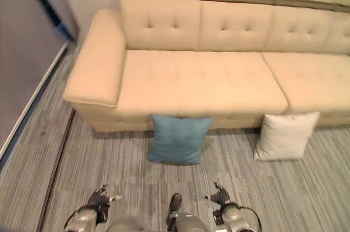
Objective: Pick up all the scattered cushions and arrange them neatly on the sofa.
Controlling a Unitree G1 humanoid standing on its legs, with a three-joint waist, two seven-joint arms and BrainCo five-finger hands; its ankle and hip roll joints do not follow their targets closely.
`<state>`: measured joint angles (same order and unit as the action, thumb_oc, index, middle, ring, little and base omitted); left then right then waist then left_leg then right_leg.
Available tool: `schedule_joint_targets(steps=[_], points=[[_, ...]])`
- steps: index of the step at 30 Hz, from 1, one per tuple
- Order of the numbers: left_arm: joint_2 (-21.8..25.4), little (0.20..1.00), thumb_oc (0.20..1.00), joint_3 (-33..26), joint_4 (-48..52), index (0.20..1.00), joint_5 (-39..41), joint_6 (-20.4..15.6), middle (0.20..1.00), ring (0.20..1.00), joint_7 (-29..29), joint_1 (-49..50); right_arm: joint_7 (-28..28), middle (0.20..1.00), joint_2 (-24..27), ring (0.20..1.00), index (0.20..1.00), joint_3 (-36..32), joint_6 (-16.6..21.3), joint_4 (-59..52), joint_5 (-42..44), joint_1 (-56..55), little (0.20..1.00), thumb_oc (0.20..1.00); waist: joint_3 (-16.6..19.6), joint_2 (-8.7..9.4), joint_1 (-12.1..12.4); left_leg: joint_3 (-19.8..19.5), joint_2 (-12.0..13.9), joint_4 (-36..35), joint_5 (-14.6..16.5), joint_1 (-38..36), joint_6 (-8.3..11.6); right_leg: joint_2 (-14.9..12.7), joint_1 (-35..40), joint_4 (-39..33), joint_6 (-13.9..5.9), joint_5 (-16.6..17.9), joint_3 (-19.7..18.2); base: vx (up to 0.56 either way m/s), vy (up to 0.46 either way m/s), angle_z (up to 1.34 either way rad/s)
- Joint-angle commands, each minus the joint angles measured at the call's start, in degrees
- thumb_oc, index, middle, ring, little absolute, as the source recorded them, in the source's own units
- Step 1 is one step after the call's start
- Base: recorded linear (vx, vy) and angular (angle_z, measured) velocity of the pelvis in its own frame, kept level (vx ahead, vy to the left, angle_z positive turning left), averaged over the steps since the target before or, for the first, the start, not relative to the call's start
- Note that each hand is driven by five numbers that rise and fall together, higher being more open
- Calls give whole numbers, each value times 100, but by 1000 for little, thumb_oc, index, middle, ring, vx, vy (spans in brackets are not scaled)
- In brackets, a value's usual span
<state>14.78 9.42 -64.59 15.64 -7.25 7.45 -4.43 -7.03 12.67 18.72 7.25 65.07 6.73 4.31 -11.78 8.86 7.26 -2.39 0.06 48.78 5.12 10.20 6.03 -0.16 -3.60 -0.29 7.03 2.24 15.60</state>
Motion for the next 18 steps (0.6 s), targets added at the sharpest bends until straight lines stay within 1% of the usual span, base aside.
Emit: schedule_joint_targets(steps=[1, 2, 3, 4, 5, 6, 7, 8, 10, 12, 13, 14, 15, 16, 17, 18], points=[[70, 1000, 1000, 110, 150, 1000, 16, -22, 1000, 1000, -3, -115, -98, 1000, 290, 1000, 1000, 77, 162, -261, 195, 254, 1000, 1000, -231, -150, -98, 4, 45, -2149, -594, -819, -157, -237, 295, 12, -1035, 88, -55, 0, 0, -6], [70, 1000, 1000, 110, 150, 1000, 16, -22, 1000, 1000, -3, -115, -98, 1000, 290, 1000, 1000, 77, 162, -261, 195, 254, 1000, 1000, -231, -150, -98, 4, 45, -2149, -594, -819, -157, -237, 295, 12, -1035, 88, -55, 349, 34, -15], [15, 1000, 1000, 151, 125, 1000, 53, -45, 1000, 1000, 27, -149, -100, 1000, 299, 1000, 1000, 29, 181, -238, 248, 229, 1000, 1000, -264, -120, 16, 257, -105, -3577, -156, -440, -343, -253, 571, -226, -1169, -96, -26, 415, 63, 4], [9, 1000, 1000, 116, 131, 1000, 67, -43, 1000, 1000, 26, -122, -96, 1000, 287, 1000, 1000, 16, 188, -229, 245, 215, 1000, 1000, -232, -110, 32, 200, -180, -3780, -233, -387, -341, -249, 593, -225, -1175, -138, -37, 554, 168, 67], [-13, 1000, 1000, 101, -23, 1000, -10, -18, 1000, 1000, 37, -71, -88, 1000, 267, 1000, 1000, 33, 169, -154, 214, 182, 1000, 1000, -185, -175, 64, 179, -141, -4330, -592, -262, -317, -163, 672, -218, -1189, -233, -85, 207, 133, 110], [-14, 1000, 1000, 100, -25, 1000, -11, -19, 1000, 1000, 37, -71, -88, 1000, 267, 1000, 1000, 33, 170, -153, 214, 181, 1000, 1000, -191, -172, 68, 184, -144, -4358, -604, -285, -317, -167, 681, -217, -1190, -238, -90, 272, 233, 76], [-22, 1000, 1000, 71, -109, 1000, -26, -43, 1000, 1000, 26, -31, -48, 1000, 203, 1000, 1000, 70, 146, -117, 133, 188, 1000, 1000, -160, -161, 90, -34, -270, -4370, -536, -416, -373, -227, 664, 67, -1219, -288, -148, 230, 242, 2], [-17, 1000, 1000, 52, -106, 1000, -32, -48, 1000, 1000, 4, 3, -19, 1000, 171, 1000, 1000, 99, 164, -171, 121, 224, 1000, 1000, -139, -148, 91, -134, -327, -4465, -523, -524, -439, -250, 615, 244, -1242, -286, -232, 287, 302, -71], [3, 1000, 1000, 35, -128, 1000, -97, -47, 1000, 1000, -9, 51, 8, 1000, 130, 1000, 1000, 141, 174, -218, 59, 234, 1000, 1000, -85, -149, 93, -88, -348, -4633, -486, -692, -523, -287, 585, 326, -1304, -287, -250, 171, 181, -82], [14, 1000, 1000, 43, -134, 1000, -137, -49, 1000, 1000, -13, 62, 11, 1000, 121, 1000, 1000, 153, 185, -234, 48, 247, 1000, 1000, -69, -150, 100, -70, -358, -4670, -482, -743, -540, -295, 586, 340, -1319, -279, -278, 101, 116, -33], [56, 1000, 1000, 9, -117, 1000, -151, -62, 1000, 1000, 0, 81, 8, 1000, 78, 1000, 1000, 178, 184, -259, 6, 258, 1000, 1000, -27, -156, 152, -11, -383, -4704, -408, -839, -606, -347, 586, 384, -1378, -282, -240, 99, 125, -30], [72, 1000, 1000, 3, -113, 1000, -169, -58, 1000, 1000, 0, 77, 13, 1000, 65, 1000, 1000, 188, 173, -244, -1, 271, 1000, 1000, -13, -161, 178, 2, -385, -4740, -387, -882, -633, -364, 581, 431, -1398, -278, -237, 118, 154, -33], [90, 1000, 1000, -10, -117, 1000, -166, -59, 1000, 1000, 5, 68, 18, 1000, 47, 1000, 1000, 199, 171, -230, -14, 288, 1000, 1000, -9, -179, 186, 13, -374, -4769, -372, -927, -659, -399, 533, 573, -1420, -264, -221, 75, 115, -25], [103, 1000, 1000, -48, -89, 1000, -131, -58, 1000, 1000, 27, 73, 14, 1000, 46, 1000, 1000, 192, 159, -210, -53, 305, 1000, 1000, -9, -234, 235, 71, -348, -4805, -339, -1005, -713, -529, 423, 881, -1516, -193, -73, 52, 93, -8], [103, 1000, 1000, -47, -89, 1000, -131, -57, 1000, 1000, 27, 73, 13, 1000, 47, 1000, 1000, 192, 159, -210, -53, 305, 1000, 1000, -9, -233, 238, 73, -349, -4806, -340, -1005, -714, -531, 419, 887, -1517, -196, -76, 55, 95, -10], [125, 1000, 1000, -38, -55, 1000, -133, -55, 1000, 1000, 29, 70, 12, 1000, 61, 1000, 1000, 187, 159, -233, -55, 319, 1000, 1000, -16, -267, 218, 62, -355, -4833, -347, -1046, -749, -553, 335, 1117, -1563, -110, -112, 41, 52, -28]])
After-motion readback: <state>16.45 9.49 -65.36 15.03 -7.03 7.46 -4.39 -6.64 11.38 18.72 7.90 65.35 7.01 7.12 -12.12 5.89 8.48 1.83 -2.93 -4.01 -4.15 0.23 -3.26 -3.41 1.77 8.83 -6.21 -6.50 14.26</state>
